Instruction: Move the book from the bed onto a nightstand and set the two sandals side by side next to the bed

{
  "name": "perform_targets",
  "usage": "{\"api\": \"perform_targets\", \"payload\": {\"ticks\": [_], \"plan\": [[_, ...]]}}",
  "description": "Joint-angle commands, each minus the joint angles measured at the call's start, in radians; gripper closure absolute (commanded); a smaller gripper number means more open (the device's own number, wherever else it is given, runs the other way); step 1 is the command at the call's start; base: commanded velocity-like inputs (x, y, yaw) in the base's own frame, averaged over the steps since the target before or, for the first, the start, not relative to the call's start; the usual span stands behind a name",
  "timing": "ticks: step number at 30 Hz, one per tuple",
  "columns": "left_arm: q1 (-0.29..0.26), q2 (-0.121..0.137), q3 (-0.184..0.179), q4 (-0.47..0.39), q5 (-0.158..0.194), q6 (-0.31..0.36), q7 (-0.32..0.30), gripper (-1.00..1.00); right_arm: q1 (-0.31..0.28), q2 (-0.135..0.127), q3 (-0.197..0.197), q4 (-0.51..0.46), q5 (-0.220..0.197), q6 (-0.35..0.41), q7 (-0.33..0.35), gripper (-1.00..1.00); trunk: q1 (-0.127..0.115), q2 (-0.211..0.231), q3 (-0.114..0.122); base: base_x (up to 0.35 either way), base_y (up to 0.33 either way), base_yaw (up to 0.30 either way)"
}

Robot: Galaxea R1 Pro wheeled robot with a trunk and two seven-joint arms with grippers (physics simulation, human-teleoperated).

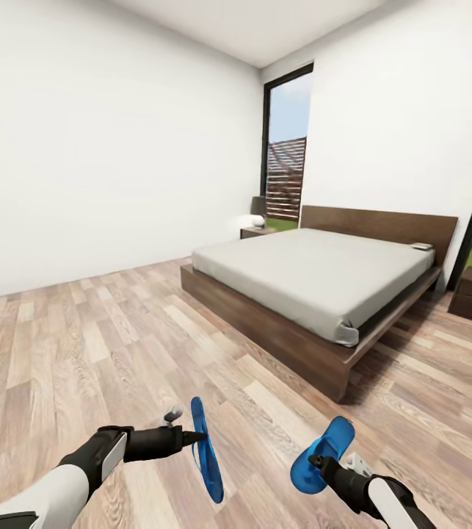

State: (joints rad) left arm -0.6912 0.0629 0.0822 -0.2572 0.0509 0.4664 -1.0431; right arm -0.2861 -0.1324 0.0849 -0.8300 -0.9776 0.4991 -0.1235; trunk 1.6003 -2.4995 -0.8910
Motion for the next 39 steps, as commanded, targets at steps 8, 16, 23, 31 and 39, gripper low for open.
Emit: {"api": "perform_targets", "payload": {"ticks": [8, 16, 23, 31, 39], "plan": [[-0.001, 0.0, 0.005, 0.0, 0.003, 0.011, -0.003, 1.0, -0.001, -0.001, 0.004, -0.001, -0.012, 0.0, -0.01, 1.0, 0.0, 0.0, -0.005, 0.0, 0.0, -0.278], [0.0, 0.0, 0.005, 0.0, 0.003, 0.011, -0.001, 1.0, -0.001, -0.001, 0.004, -0.001, -0.012, 0.0, -0.01, 1.0, 0.0, 0.0, -0.01, 0.0, 0.0, -0.276], [-0.001, -0.001, 0.005, 0.0, 0.003, 0.011, 0.016, 1.0, -0.001, -0.001, 0.003, -0.001, -0.012, 0.0, -0.01, 1.0, 0.0, 0.0, -0.015, 0.0, -0.002, -0.226], [0.0, -0.001, 0.005, 0.0, 0.003, 0.011, 0.019, 1.0, -0.001, -0.001, 0.003, -0.001, -0.012, -0.001, -0.01, 1.0, 0.0, 0.0, -0.016, 0.0, -0.065, -0.046], [0.0, -0.003, 0.005, 0.0, 0.003, 0.011, 0.02, 1.0, -0.001, -0.001, 0.005, -0.001, -0.012, -0.001, -0.01, 1.0, 0.0, 0.0, -0.016, 0.0, -0.137, -0.005]]}}
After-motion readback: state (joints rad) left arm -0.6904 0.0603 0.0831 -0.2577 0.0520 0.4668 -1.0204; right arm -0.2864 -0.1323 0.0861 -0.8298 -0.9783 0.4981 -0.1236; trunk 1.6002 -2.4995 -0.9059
